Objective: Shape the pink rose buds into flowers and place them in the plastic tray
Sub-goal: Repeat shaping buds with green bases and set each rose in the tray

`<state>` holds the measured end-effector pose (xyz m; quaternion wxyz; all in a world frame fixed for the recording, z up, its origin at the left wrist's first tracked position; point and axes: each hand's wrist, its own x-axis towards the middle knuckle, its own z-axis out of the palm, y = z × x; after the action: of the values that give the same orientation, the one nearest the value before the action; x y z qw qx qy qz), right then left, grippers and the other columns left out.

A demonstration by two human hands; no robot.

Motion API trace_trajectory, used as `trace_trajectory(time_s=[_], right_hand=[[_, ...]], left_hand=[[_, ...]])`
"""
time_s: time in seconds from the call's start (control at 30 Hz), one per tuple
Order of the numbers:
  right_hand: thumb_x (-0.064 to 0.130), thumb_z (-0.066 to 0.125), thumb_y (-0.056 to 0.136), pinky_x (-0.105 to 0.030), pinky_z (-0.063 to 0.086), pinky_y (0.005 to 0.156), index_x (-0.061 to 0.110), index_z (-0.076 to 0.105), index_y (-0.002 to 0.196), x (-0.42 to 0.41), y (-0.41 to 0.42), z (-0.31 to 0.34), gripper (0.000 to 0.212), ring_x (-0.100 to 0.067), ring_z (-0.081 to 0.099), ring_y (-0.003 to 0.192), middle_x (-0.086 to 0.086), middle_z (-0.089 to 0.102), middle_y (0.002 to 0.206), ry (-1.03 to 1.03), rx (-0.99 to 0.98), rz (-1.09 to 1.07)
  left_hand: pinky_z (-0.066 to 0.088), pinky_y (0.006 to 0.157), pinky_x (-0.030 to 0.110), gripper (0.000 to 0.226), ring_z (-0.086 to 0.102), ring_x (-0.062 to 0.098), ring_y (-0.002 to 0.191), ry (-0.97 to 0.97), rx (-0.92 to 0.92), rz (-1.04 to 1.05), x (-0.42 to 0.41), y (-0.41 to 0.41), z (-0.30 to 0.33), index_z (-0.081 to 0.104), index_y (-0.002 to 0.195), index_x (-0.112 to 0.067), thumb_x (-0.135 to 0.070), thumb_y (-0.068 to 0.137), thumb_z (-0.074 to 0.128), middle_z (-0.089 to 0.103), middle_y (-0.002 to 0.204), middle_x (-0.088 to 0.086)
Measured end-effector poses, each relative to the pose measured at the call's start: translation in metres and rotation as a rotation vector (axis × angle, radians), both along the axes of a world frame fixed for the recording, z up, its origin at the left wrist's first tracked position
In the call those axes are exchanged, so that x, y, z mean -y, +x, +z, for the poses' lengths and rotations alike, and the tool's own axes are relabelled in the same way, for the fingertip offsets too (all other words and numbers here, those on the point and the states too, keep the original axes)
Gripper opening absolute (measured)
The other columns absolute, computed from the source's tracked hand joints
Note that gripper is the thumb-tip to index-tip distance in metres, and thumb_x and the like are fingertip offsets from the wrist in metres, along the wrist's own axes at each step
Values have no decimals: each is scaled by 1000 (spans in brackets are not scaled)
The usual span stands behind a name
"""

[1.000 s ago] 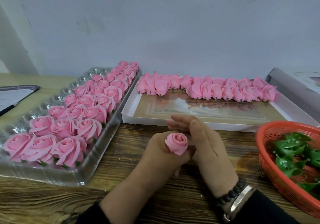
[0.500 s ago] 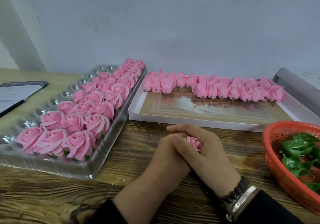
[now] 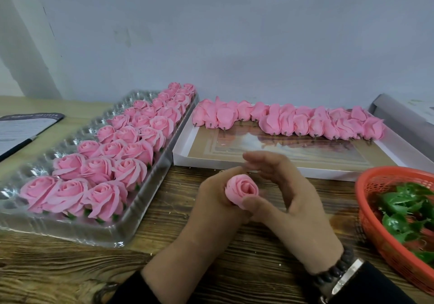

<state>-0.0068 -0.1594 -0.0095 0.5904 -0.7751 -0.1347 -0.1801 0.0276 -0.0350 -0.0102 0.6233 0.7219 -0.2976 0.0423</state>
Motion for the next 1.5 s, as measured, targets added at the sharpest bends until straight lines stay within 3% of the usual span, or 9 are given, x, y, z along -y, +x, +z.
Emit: trace_trajectory(time_s=[0.2,0.53,0.77,0.87,0.97,1.07,1.2,1.3,1.5], right_hand=[[33,63,73,-5,39,84,19,54,86,-9,-5,3,21,1,54,105,2,56,109,-135,288,-113],[66,52,70,-16,42,94,43,42,123,-13,0,-3,58,4,47,118,24,50,124,-206,29,-59],[44,40,86,-27,46,93,43,58,106,-16,8,-4,27,1,57,105,22,64,106,-141,18,-83],[27,43,85,-19,37,101,38,63,106,-12,11,-4,31,5,51,114,25,61,116,-216,-43,41],[28,44,85,-15,32,104,37,63,112,-9,11,-4,34,11,46,118,25,61,116,-298,-79,134],[52,49,80,-20,38,100,49,47,123,-5,10,-5,43,10,46,118,28,56,122,-317,-98,134],[56,61,69,-22,45,93,42,51,116,-2,10,-7,50,1,55,110,20,61,114,7,-62,4],[23,61,74,-21,47,84,29,58,91,-5,10,-10,18,-8,61,91,8,66,92,123,47,-130],[12,63,67,-19,47,80,32,48,91,-19,12,-15,34,-7,59,91,11,59,92,-44,45,-145]], left_hand=[[38,52,10,38,49,0,54,113,59,125,1,2,-1,50,60,-28,-1,73,73,51,53,-14],[56,73,39,8,66,28,84,-24,-149,-31,6,-4,-2,65,89,-4,-5,82,62,67,86,17],[44,64,5,32,60,-6,80,123,-37,107,17,-4,-12,58,79,-30,1,82,60,66,83,-8],[19,76,-13,25,29,-29,94,274,54,66,17,1,-23,51,115,-9,0,92,45,48,106,-21],[12,84,-10,35,27,-16,114,424,68,57,5,0,-27,35,130,-9,-4,96,38,43,130,-7],[41,63,1,25,58,-12,74,290,-114,-86,5,-1,-5,61,79,-30,-5,83,61,66,76,-23],[37,41,7,32,51,-4,40,32,-232,124,2,2,-1,57,55,-22,-2,78,64,57,43,-11],[38,42,14,29,44,2,41,-125,-236,229,3,3,-2,55,50,-18,-15,73,73,51,43,-4],[55,70,29,24,69,18,78,-454,-438,268,8,3,-4,71,89,-11,-18,66,74,73,83,6]])
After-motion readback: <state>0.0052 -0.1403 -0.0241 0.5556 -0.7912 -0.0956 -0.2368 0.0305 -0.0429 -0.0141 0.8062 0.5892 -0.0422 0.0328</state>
